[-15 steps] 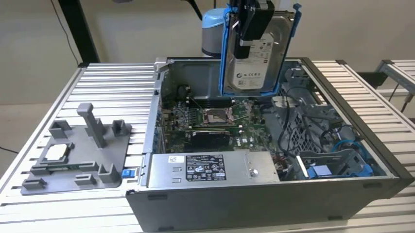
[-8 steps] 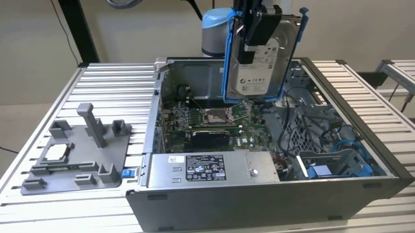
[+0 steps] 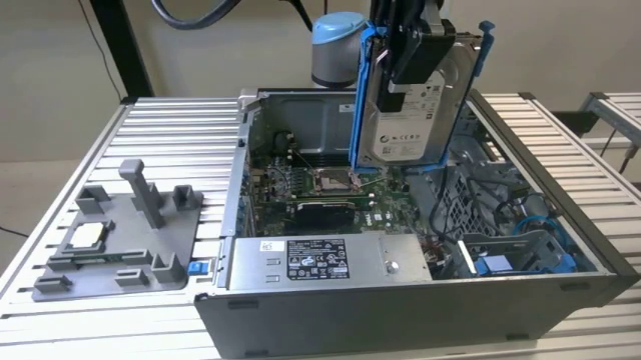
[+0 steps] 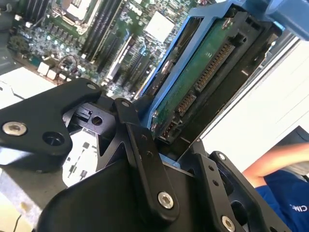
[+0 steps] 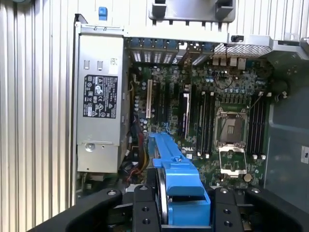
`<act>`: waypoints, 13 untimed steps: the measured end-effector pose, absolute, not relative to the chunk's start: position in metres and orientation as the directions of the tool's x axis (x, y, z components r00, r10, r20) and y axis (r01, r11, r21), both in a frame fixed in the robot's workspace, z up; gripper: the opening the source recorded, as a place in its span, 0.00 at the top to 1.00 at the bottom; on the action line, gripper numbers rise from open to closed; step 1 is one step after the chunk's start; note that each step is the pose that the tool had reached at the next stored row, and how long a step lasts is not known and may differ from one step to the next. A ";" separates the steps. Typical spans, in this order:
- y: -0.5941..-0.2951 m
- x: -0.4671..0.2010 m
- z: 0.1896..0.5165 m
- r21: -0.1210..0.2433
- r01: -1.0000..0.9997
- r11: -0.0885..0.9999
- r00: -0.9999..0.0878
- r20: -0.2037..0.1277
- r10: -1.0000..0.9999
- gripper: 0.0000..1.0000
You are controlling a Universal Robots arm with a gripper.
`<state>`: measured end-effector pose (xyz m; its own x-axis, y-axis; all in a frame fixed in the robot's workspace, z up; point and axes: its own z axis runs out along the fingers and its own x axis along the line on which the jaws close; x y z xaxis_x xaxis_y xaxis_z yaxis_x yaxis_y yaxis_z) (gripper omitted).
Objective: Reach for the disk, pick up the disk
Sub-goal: 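Pick up the disk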
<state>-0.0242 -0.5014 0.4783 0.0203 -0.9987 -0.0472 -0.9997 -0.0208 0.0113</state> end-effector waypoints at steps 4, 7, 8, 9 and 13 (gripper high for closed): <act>-0.513 -0.022 0.478 0.012 -1.000 -0.020 0.020 -0.047 -0.999 1.00; -0.521 -0.021 0.478 0.012 -1.000 -0.020 0.019 -0.047 -0.999 1.00; -0.524 -0.021 0.478 0.012 -1.000 -0.019 0.019 -0.047 -0.999 1.00; -0.527 -0.021 0.478 0.012 -1.000 -0.019 0.018 -0.047 -0.999 1.00; -0.538 -0.021 0.478 0.012 -1.000 -0.016 0.015 -0.047 -0.999 1.00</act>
